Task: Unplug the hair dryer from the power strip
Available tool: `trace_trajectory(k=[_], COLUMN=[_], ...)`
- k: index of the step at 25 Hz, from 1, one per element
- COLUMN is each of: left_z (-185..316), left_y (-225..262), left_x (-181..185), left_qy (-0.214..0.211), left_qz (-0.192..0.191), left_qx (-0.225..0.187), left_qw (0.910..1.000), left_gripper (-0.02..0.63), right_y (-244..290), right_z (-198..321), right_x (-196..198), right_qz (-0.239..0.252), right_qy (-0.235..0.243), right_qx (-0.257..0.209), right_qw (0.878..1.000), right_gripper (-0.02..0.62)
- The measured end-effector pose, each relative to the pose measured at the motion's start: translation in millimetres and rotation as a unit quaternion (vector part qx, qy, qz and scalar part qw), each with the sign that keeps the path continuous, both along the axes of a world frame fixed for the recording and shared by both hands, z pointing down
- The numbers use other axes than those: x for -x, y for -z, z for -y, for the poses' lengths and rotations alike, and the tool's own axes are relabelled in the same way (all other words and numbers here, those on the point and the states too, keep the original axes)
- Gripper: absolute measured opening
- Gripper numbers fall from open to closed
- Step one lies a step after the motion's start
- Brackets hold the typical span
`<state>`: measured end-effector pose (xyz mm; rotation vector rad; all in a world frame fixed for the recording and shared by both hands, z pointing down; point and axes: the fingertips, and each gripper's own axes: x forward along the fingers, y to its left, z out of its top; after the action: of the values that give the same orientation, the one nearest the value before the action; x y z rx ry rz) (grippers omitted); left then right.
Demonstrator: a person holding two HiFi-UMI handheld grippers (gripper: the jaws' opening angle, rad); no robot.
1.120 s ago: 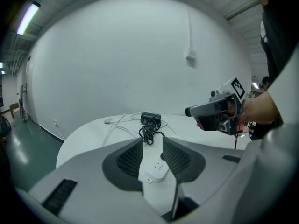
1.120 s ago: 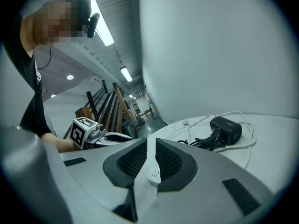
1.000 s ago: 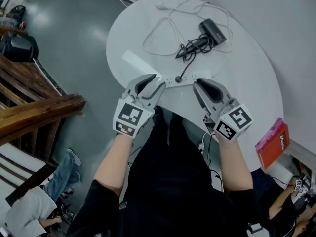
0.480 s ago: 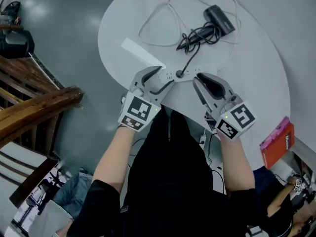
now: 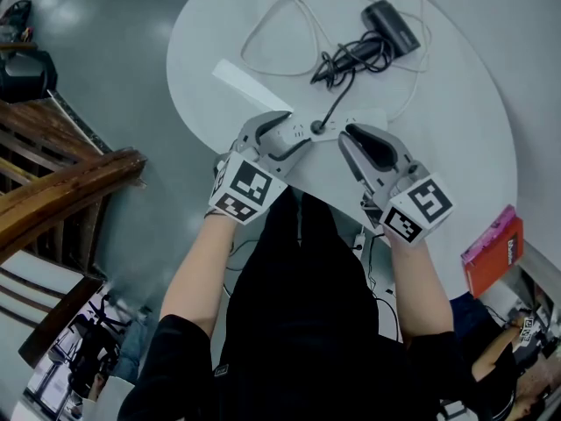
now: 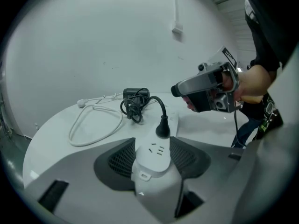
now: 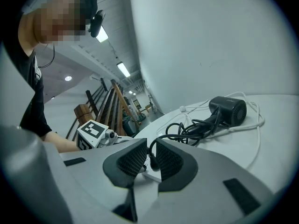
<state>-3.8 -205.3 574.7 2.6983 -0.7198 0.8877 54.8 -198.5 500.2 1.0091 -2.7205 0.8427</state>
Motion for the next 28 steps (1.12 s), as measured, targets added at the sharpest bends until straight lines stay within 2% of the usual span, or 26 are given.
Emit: trace_trajectory(k=[4,6,8,10,12,14,18,22,28], left_z=[-5.9,-9.3,-10.4,-11.4,-15.1,-18.3,-21.1,-20.7,-20.0], left_y=[-0.9,-1.2,-1.8,-2.5,-4.1,-5.5,-8.9,-9.3,-9.8], left_x=[-4.7,-9.0,-10.4,-9.9,-10.4,-10.8,-11.2,-10.4,-9.1], left_qy=[-0.016,-0.028,-0.036,-0.042,-0.047,-0.053,-0.071,-0.062,-0.039], left_qz=[-0.003,-0.006,0.002,0.013,0.022,0.032,0.062,0.059,0.036], left_qx=[0.013,0.021,0.022,0.02,0.019,0.013,-0.004,-0.007,-0.001], left_qw=[0.9998,0.9994,0.9991,0.9988,0.9985,0.998,0.9955,0.9963,0.9986], left_gripper=[0.241,0.285,0.301,0.29,0.247,0.247,0.262,0.252,0.256], right_y=[0.1,-0.5,-2.1,-4.7,-8.0,-11.1,-18.3,-24.0,-37.4], right_z=[-0.2,-1.0,-1.2,-1.7,-4.5,-9.2,-12.3,-7.2,-2.3], right_x=[0.1,-0.8,-1.3,-0.2,3.1,8.1,15.0,21.7,38.8], right_qz=[-0.003,-0.005,-0.007,-0.008,-0.009,-0.012,-0.033,-0.044,-0.06], right_qy=[0.007,0.008,0.01,0.014,0.024,0.038,0.053,0.055,0.058], right_qx=[0.008,0.012,0.015,0.019,0.027,0.032,0.03,0.02,0.004], right_qw=[1.0,1.0,1.0,1.0,0.999,0.999,0.998,0.997,0.996], right_gripper=[0.04,0.04,0.04,0.045,0.071,0.107,0.123,0.123,0.123])
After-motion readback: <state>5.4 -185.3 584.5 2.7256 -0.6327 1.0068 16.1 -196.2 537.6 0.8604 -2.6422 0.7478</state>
